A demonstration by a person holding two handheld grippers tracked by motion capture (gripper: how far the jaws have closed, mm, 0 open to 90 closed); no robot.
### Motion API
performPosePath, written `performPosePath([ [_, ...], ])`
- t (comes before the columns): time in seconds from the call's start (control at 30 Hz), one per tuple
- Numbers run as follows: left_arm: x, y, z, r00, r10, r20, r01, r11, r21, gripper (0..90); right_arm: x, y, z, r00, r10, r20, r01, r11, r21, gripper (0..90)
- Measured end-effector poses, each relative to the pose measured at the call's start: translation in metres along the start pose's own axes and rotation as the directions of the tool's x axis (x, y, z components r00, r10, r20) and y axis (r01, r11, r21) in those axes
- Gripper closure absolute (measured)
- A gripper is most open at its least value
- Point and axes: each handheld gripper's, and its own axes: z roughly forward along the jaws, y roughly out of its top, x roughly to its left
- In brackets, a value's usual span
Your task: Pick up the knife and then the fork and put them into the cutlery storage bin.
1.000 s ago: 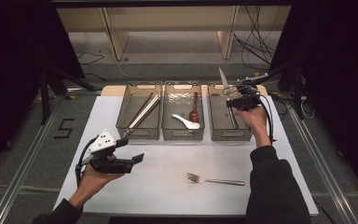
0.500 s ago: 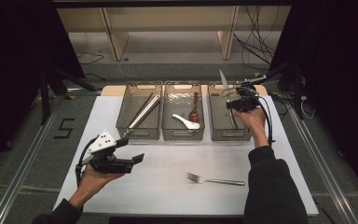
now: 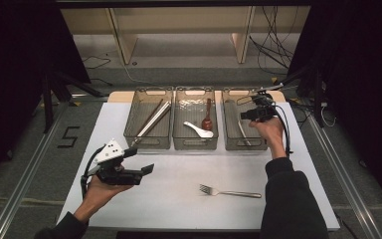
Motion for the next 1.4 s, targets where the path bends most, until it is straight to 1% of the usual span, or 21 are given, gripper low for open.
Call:
performPosePath([
  [0.07, 0.0, 0.0, 0.0, 1.0, 0.0, 0.0, 0.0, 1.0, 0.0, 15.6, 0.001, 0.0, -0.005, 0.9999, -0.005, -0.013, 0.005, 1.0, -0.007, 66.7],
  [0.17, 0.0, 0.0, 0.0, 1.0, 0.0, -0.001, 0.0, 1.0, 0.001, 15.7, 0.003, -0.002, -0.011, 0.9991, -0.026, -0.034, 0.026, 1.0, -0.011, 59.3],
  [0.27, 0.0, 0.0, 0.0, 1.0, 0.001, -0.002, -0.001, 1.0, 0.002, 15.6, 0.009, -0.007, -0.018, 0.995, -0.084, -0.053, 0.084, 0.996, -0.012, 51.4],
  [0.33, 0.0, 0.0, 0.0, 1.0, 0.0, -0.003, 0.0, 1.0, 0.003, 15.7, 0.013, -0.011, -0.024, 0.9919, -0.107, -0.068, 0.107, 0.994, -0.006, 45.6],
  [0.4, 0.0, 0.0, 0.0, 1.0, 0.0, -0.002, 0.0, 1.0, 0.001, 15.7, 0.017, -0.014, -0.031, 0.9889, -0.126, -0.079, 0.125, 0.992, -0.015, 41.5],
  [0.47, -0.001, 0.0, 0.001, 1.0, 0.0, -0.002, 0.0, 1.0, 0.001, 15.7, 0.022, -0.018, -0.038, 0.9829, -0.155, -0.1, 0.153, 0.988, -0.029, 38.1],
  [0.5, -0.001, 0.0, 0.001, 1.0, 0.0, -0.002, 0.0, 1.0, 0.002, 15.7, 0.025, -0.02, -0.042, 0.9803, -0.167, -0.106, 0.164, 0.986, -0.034, 37.3],
  [0.6, 0.0, 0.0, 0.0, 1.0, 0.001, -0.003, -0.001, 1.0, 0.001, 15.7, 0.037, -0.028, -0.051, 0.9691, -0.209, -0.131, 0.205, 0.978, -0.048, 36.1],
  [0.73, 0.0, 0.0, 0.0, 1.0, 0.001, -0.003, -0.001, 1.0, 0.003, 15.7, 0.051, -0.04, -0.058, 0.9518, -0.271, -0.143, 0.265, 0.962, -0.064, 35.0],
  [0.8, -0.001, 0.001, 0.0, 1.0, 0.003, -0.002, -0.003, 1.0, 0.0, 15.7, 0.056, -0.048, -0.059, 0.9463, -0.291, -0.142, 0.284, 0.957, -0.067, 35.0],
  [0.87, -0.001, 0.001, -0.001, 1.0, 0.005, -0.002, -0.005, 1.0, -0.003, 15.6, 0.058, -0.054, -0.058, 0.9405, -0.31, -0.139, 0.307, 0.951, -0.045, 34.6],
  [0.93, -0.001, 0.001, -0.001, 1.0, 0.005, -0.002, -0.005, 1.0, -0.002, 15.7, 0.06, -0.06, -0.058, 0.9369, -0.317, -0.149, 0.315, 0.949, -0.036, 34.0],
  [0.97, -0.001, 0.001, -0.001, 1.0, -0.001, -0.002, 0.001, 1.0, -0.007, 15.6, 0.061, -0.063, -0.058, 0.935, -0.322, -0.15, 0.321, 0.947, -0.031, 33.7],
  [1.0, -0.001, 0.001, -0.001, 1.0, 0.003, -0.001, -0.003, 1.0, -0.005, 15.7, 0.062, -0.065, -0.058, 0.9321, -0.329, -0.153, 0.328, 0.944, -0.029, 33.3],
  [1.03, -0.001, 0.001, -0.001, 1.0, 0.005, -0.001, -0.005, 1.0, -0.004, 15.7, 0.063, -0.066, -0.059, 0.9311, -0.33, -0.156, 0.33, 0.944, -0.026, 33.0],
  [1.13, -0.001, 0.0, -0.001, 1.0, 0.002, 0.0, -0.002, 1.0, -0.002, 15.7, 0.069, -0.069, -0.06, 0.9241, -0.343, -0.169, 0.344, 0.939, -0.022, 32.1],
  [1.23, -0.001, 0.0, -0.001, 1.0, 0.002, -0.001, -0.002, 1.0, -0.002, 15.7, 0.076, -0.072, -0.06, 0.9106, -0.373, -0.178, 0.376, 0.926, -0.016, 32.1],
  [1.33, -0.001, 0.0, 0.0, 1.0, 0.005, -0.001, -0.005, 1.0, -0.001, 15.7, 0.085, -0.076, -0.058, 0.8957, -0.404, -0.185, 0.412, 0.911, 0.005, 31.8],
  [1.37, -0.001, 0.0, -0.001, 1.0, 0.006, -0.001, -0.006, 1.0, -0.001, 15.7, 0.087, -0.077, -0.058, 0.8902, -0.415, -0.189, 0.423, 0.906, 0.007, 31.8],
  [1.4, -0.001, 0.0, -0.001, 1.0, 0.005, -0.001, -0.005, 1.0, -0.001, 15.6, 0.089, -0.078, -0.057, 0.886, -0.418, -0.2, 0.43, 0.903, 0.015, 31.7],
])
